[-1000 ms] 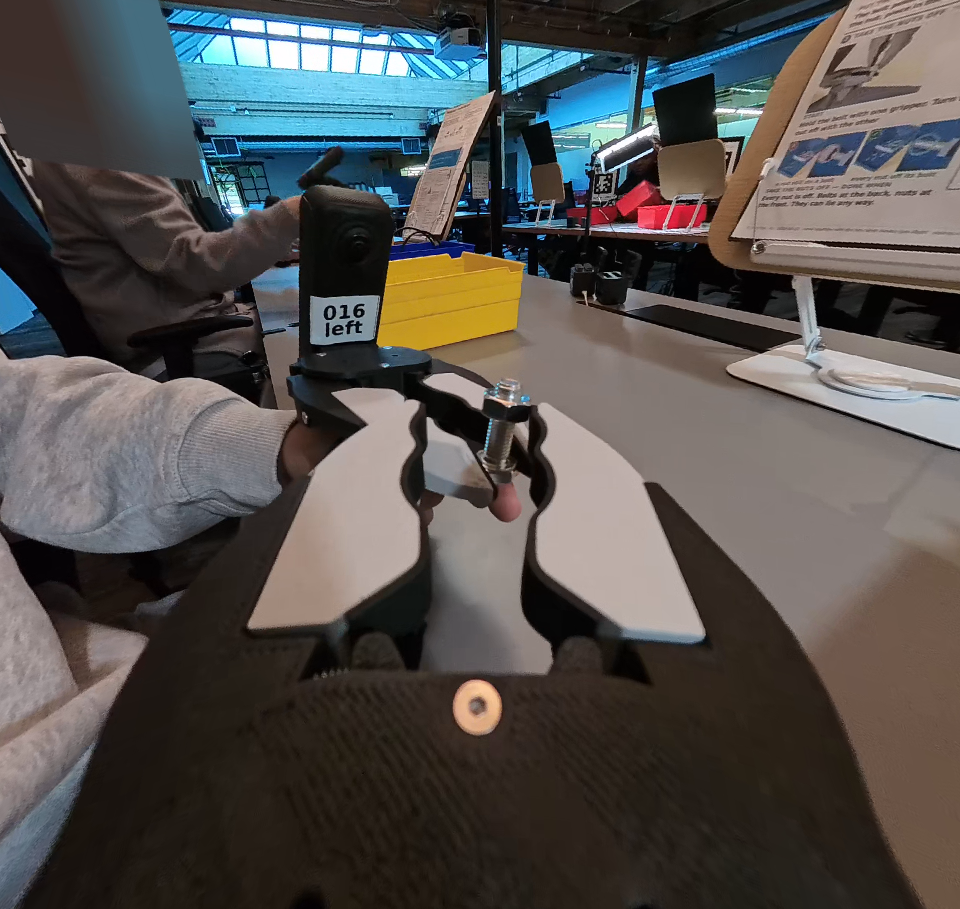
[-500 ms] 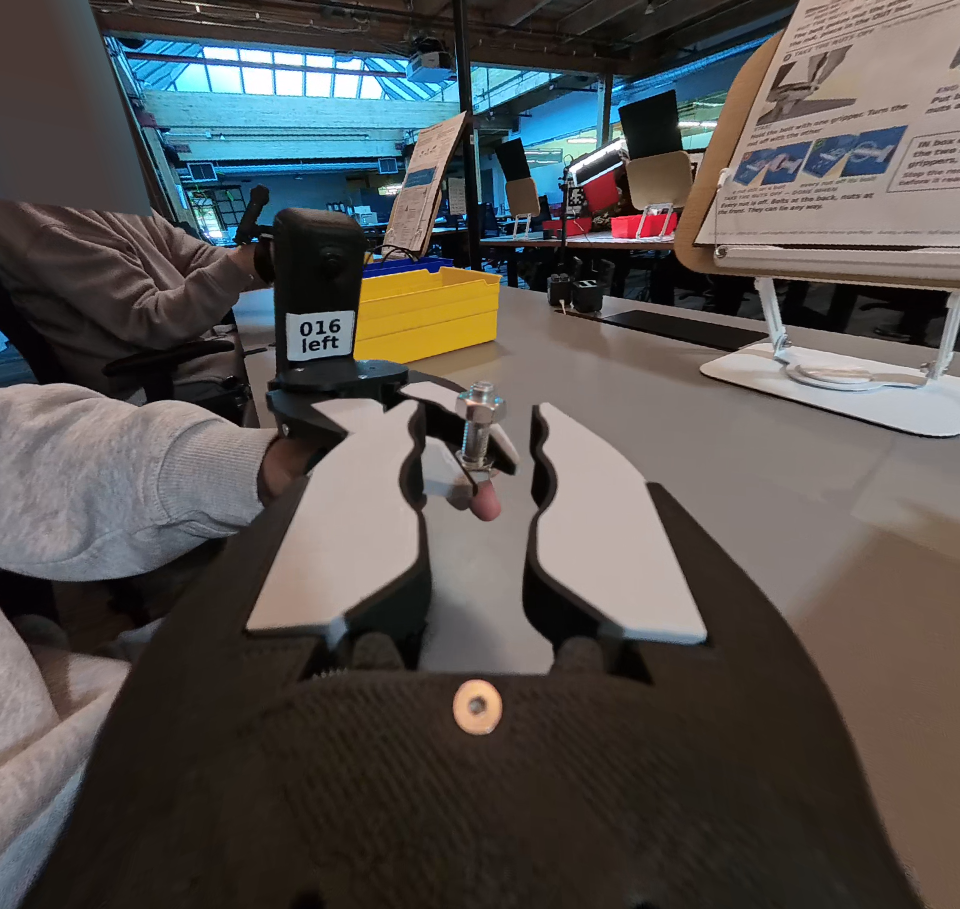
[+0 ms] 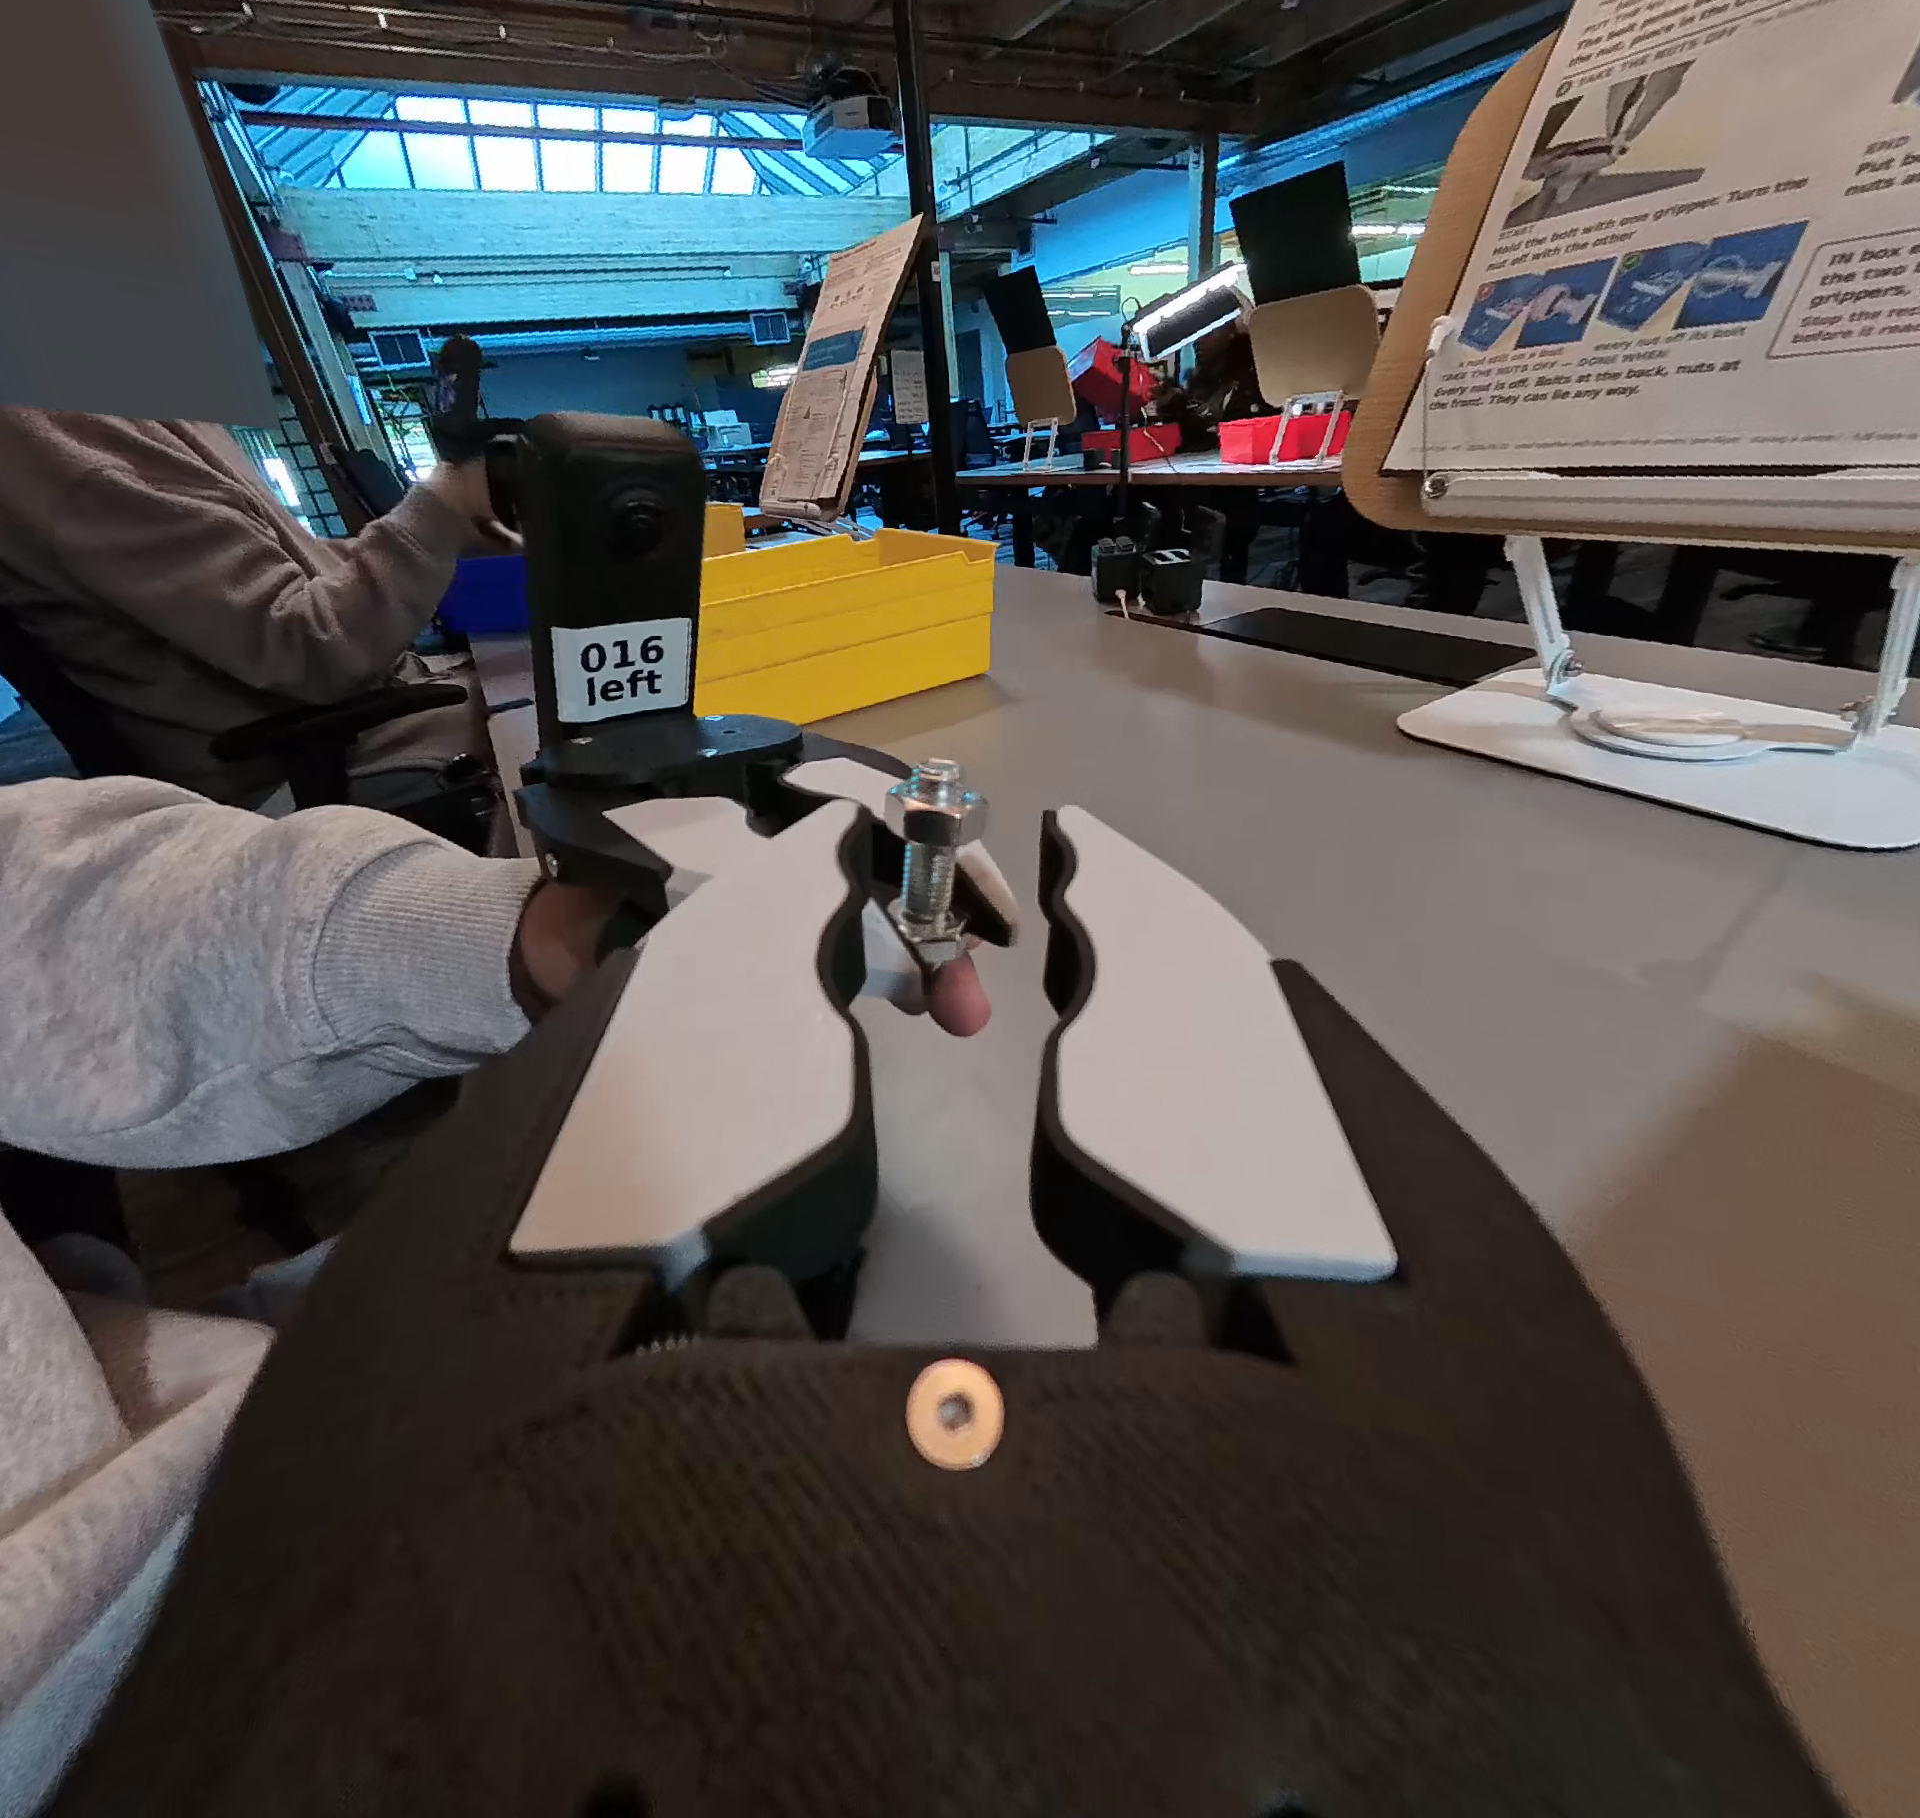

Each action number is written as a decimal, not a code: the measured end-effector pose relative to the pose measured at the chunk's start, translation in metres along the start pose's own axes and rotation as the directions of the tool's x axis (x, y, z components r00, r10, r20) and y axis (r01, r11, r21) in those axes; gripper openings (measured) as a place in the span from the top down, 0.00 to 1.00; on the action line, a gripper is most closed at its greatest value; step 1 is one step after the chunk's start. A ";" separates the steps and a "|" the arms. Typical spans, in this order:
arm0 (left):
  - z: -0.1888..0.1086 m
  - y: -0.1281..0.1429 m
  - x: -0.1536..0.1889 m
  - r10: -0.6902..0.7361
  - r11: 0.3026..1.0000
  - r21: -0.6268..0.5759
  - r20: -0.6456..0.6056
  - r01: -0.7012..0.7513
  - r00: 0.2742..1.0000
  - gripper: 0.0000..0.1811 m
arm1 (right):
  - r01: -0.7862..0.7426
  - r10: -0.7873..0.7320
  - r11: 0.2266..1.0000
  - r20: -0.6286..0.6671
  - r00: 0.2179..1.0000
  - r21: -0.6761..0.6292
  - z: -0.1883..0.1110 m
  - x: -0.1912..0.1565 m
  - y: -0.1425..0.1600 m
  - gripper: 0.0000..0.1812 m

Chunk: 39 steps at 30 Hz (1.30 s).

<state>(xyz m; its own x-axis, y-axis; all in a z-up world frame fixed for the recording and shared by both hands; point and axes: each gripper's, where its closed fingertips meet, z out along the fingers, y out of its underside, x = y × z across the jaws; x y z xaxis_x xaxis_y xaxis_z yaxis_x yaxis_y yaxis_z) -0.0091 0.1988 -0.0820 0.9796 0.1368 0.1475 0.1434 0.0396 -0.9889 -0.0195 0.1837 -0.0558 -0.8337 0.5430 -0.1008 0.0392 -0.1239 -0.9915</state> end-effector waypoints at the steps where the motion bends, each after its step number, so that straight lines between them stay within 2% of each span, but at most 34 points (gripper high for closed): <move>1: 0.000 0.000 0.000 0.001 1.000 0.001 0.000 -0.001 1.000 0.90 | -0.007 0.007 1.000 0.002 1.000 0.002 0.000 0.000 0.000 0.84; 10: -0.002 -0.002 -0.001 -0.011 1.000 0.017 -0.007 0.011 1.000 0.90 | -0.007 0.007 1.000 -0.005 1.000 0.000 -0.002 0.004 -0.001 0.86; 15: -0.001 -0.001 0.000 -0.001 1.000 0.013 -0.006 0.001 1.000 0.90 | -0.025 0.023 0.999 -0.070 0.997 -0.025 -0.004 0.017 0.003 0.92; 20: -0.002 -0.002 -0.001 -0.010 1.000 0.018 -0.004 0.010 1.000 0.90 | -0.034 0.034 0.999 0.010 0.999 0.027 -0.004 0.002 -0.006 0.87; 25: -0.002 -0.002 -0.001 -0.010 1.000 0.022 -0.005 0.010 1.000 0.90 | 0.009 -0.009 1.000 -0.004 1.000 -0.006 -0.001 0.002 -0.001 0.87; 29: -0.002 -0.002 -0.001 -0.014 1.000 0.024 -0.007 0.014 1.000 0.90 | -0.019 0.019 1.000 -0.047 0.999 -0.003 -0.004 0.012 -0.001 0.89; 35: -0.002 -0.002 0.000 -0.009 1.000 0.021 -0.008 0.009 1.000 0.90 | -0.037 0.036 0.999 0.021 0.999 0.033 -0.004 0.001 -0.007 0.86; 39: -0.002 -0.002 0.001 -0.003 1.000 0.021 -0.011 0.003 1.000 0.90 | -0.034 0.034 0.999 0.002 0.999 0.015 -0.002 0.004 -0.003 0.86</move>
<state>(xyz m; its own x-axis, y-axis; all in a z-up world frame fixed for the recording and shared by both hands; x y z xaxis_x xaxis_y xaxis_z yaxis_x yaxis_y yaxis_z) -0.0081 0.1966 -0.0799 0.9806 0.1259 0.1504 0.1438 0.0605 -0.9878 -0.0214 0.1880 -0.0535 -0.8328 0.5371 -0.1342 0.0593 -0.1545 -0.9862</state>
